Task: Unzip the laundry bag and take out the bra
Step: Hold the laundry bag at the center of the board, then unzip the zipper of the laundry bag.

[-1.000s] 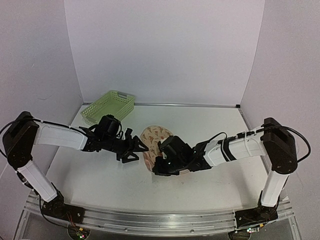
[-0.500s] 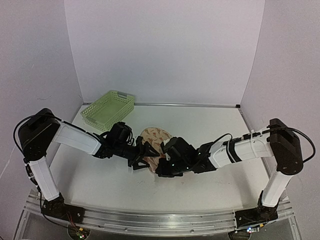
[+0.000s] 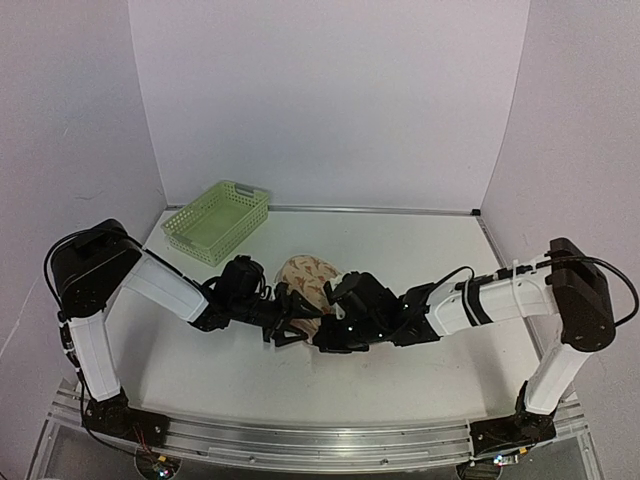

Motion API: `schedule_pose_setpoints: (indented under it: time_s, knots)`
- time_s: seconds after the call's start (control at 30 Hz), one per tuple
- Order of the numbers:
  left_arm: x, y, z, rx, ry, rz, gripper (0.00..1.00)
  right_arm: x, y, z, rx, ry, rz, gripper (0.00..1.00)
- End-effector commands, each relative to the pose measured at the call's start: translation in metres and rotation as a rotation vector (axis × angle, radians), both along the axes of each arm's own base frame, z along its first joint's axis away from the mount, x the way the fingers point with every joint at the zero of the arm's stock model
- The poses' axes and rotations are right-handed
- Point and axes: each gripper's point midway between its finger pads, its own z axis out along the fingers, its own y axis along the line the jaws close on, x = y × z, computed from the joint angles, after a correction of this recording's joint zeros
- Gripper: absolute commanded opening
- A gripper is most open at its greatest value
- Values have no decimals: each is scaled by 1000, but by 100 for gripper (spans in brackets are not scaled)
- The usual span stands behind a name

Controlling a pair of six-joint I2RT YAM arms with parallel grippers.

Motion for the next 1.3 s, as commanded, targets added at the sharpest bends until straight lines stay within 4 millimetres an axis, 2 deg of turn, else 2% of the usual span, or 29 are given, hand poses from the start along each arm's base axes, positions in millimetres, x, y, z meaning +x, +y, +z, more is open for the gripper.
schedule_pose_setpoints:
  time_s: [0.0, 0.47, 0.6, 0.73, 1.27]
  knots:
    - [4, -7, 13, -74, -18, 12, 65, 1, 6, 31, 74, -55, 7, 0]
    - [5, -4, 14, -88, -6, 45, 1, -10, -6, 24, 59, -39, 10, 0]
    - [5, -5, 18, -96, -12, 43, 0, -9, -12, 25, 67, -61, -15, 0]
    - [5, -5, 20, -100, -21, 37, 0, -12, -26, 17, 47, -57, -35, 0]
    - [-1, -10, 38, -141, -90, -47, 0, -21, -93, -16, -81, -67, -132, 0]
